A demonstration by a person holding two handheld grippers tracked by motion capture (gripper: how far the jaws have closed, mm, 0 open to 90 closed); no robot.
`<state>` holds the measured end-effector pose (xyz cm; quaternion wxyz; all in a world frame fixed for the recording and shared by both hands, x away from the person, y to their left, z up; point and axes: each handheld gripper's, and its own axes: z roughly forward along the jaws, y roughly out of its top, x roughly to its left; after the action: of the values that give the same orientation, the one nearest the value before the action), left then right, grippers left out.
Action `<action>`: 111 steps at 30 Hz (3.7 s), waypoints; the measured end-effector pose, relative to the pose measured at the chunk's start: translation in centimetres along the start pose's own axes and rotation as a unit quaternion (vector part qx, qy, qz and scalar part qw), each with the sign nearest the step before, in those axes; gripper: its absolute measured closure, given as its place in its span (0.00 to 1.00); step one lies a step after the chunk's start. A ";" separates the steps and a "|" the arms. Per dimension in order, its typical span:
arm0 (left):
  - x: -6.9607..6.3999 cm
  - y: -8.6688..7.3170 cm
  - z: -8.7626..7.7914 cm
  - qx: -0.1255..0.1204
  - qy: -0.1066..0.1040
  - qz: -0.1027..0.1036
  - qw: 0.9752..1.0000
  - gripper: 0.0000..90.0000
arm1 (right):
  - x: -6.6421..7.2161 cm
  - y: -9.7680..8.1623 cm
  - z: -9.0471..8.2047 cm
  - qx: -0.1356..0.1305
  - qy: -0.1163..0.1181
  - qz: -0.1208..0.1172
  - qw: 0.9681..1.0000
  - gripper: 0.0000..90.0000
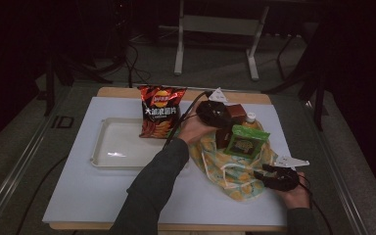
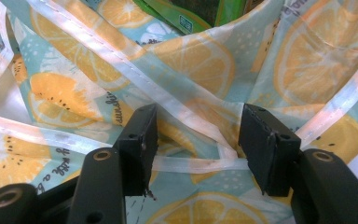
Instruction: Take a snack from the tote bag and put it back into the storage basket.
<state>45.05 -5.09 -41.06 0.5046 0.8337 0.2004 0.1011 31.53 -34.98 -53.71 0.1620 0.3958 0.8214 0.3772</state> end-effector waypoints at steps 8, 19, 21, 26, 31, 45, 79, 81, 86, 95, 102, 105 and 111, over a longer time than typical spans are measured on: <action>0.6 -0.2 0.7 -0.028 -0.002 -0.026 0.999 0.38 | 0.0 0.0 0.0 0.000 0.001 0.002 1.000 0.52; 0.1 -0.3 0.9 -0.027 0.003 -0.023 0.999 0.46 | 0.0 0.0 0.0 0.000 0.001 0.000 1.000 0.52; 0.1 -0.3 0.7 -0.027 0.005 -0.024 0.999 0.46 | 0.0 0.0 0.0 0.000 0.001 0.001 1.000 0.52; 0.0 0.0 0.2 -0.028 0.013 -0.025 0.999 0.46 | 0.0 0.0 0.0 0.000 0.001 0.001 1.000 0.52; 0.0 0.1 -0.2 -0.027 0.025 -0.030 0.999 0.47 | 0.0 0.0 0.0 0.000 0.000 0.001 1.000 0.52; -0.4 0.3 -2.6 -0.032 0.061 -0.033 0.997 0.47 | 0.0 0.0 0.0 0.000 -0.001 -0.001 1.000 0.52; -3.2 1.7 -7.9 -0.064 0.019 -0.034 0.997 0.47 | 0.1 0.0 0.0 -0.001 -0.003 -0.004 1.000 0.52; -3.4 1.8 -8.1 -0.066 0.016 -0.034 0.997 0.47 | 0.1 0.0 0.0 -0.001 -0.003 -0.003 1.000 0.52; -3.7 2.3 -8.7 -0.076 0.008 -0.037 0.996 0.47 | 0.1 0.0 0.0 0.000 -0.004 -0.004 1.000 0.52; -4.3 2.8 -9.6 -0.079 -0.004 -0.033 0.996 0.47 | 0.1 0.0 0.0 0.000 -0.004 -0.004 1.000 0.52; -4.5 2.9 -10.6 -0.081 -0.006 -0.030 0.996 0.47 | 0.1 0.0 0.0 0.000 -0.005 -0.005 1.000 0.52; -4.8 2.9 -11.2 -0.081 -0.008 -0.030 0.996 0.47 | 0.1 0.0 0.0 0.001 -0.005 -0.005 1.000 0.52; -5.2 2.9 -12.1 -0.084 -0.011 -0.024 0.996 0.47 | 0.1 0.0 0.0 0.001 -0.005 -0.005 1.000 0.52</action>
<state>36.56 1.21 -32.66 0.5771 0.7844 0.2058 0.0964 31.44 -34.86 -53.71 0.1674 0.3937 0.8229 0.3740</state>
